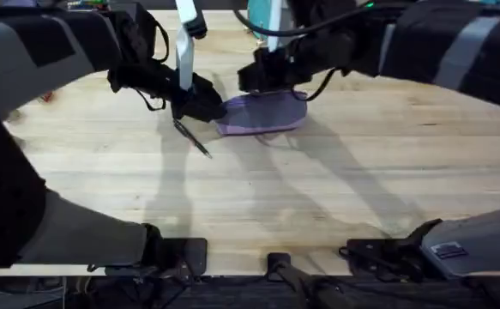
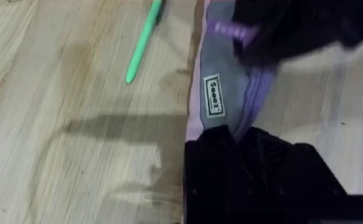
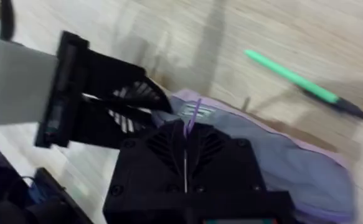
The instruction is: Unzip the bag, pick up the pens from the table one at a time and place them inside, then zip the bag closed.
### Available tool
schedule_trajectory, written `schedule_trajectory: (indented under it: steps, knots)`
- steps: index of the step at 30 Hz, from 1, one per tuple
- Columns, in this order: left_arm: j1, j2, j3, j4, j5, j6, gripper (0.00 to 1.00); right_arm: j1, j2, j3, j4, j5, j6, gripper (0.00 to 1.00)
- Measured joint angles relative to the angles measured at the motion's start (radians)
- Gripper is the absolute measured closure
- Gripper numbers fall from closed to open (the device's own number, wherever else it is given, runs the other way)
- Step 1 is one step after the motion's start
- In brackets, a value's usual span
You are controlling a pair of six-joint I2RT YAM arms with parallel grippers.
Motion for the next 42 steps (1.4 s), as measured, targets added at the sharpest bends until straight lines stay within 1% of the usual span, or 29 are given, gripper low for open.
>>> schedule_trajectory:
  steps: [10, 13, 21, 28, 29, 30, 35, 36, 37, 42]
  knots:
    - [0.001, 0.000, 0.000, -0.004, 0.000, 0.000, 0.959, 0.115, 0.074, 0.000, 0.140, 0.000, 0.128, 0.970]
    - [0.001, 0.000, 0.000, -0.005, 0.000, 0.000, 0.959, 0.138, 0.077, 0.000, 0.158, 0.029, 0.151, 0.970]
    - [0.001, 0.000, 0.000, -0.003, -0.002, 0.000, 0.959, 0.158, 0.077, 0.000, 0.177, 0.084, 0.182, 0.971]
    - [0.002, 0.000, 0.000, -0.003, -0.002, 0.000, 0.959, 0.158, 0.077, 0.000, 0.172, 0.087, 0.181, 0.966]
    - [0.002, 0.000, 0.000, -0.004, -0.002, 0.000, 0.959, 0.156, 0.077, 0.000, 0.166, 0.087, 0.177, 0.925]
    - [0.002, 0.000, 0.000, -0.006, 0.000, 0.000, 0.959, 0.152, 0.076, 0.001, 0.157, 0.090, 0.169, 0.832]
    - [0.002, 0.000, 0.000, -0.012, 0.005, 0.004, 0.959, 0.107, 0.057, 0.002, 0.116, 0.111, 0.108, 0.102]
    - [0.002, 0.000, 0.000, -0.010, 0.005, 0.002, 0.959, 0.100, 0.047, 0.002, 0.109, 0.105, 0.090, 0.036]
    - [0.001, 0.000, 0.000, -0.008, 0.005, 0.003, 0.959, 0.097, 0.032, 0.003, 0.102, 0.100, 0.068, 0.012]
    - [-0.001, 0.000, 0.000, -0.008, 0.005, 0.003, 0.958, 0.083, -0.041, 0.016, -0.021, 0.073, -0.056, 0.006]
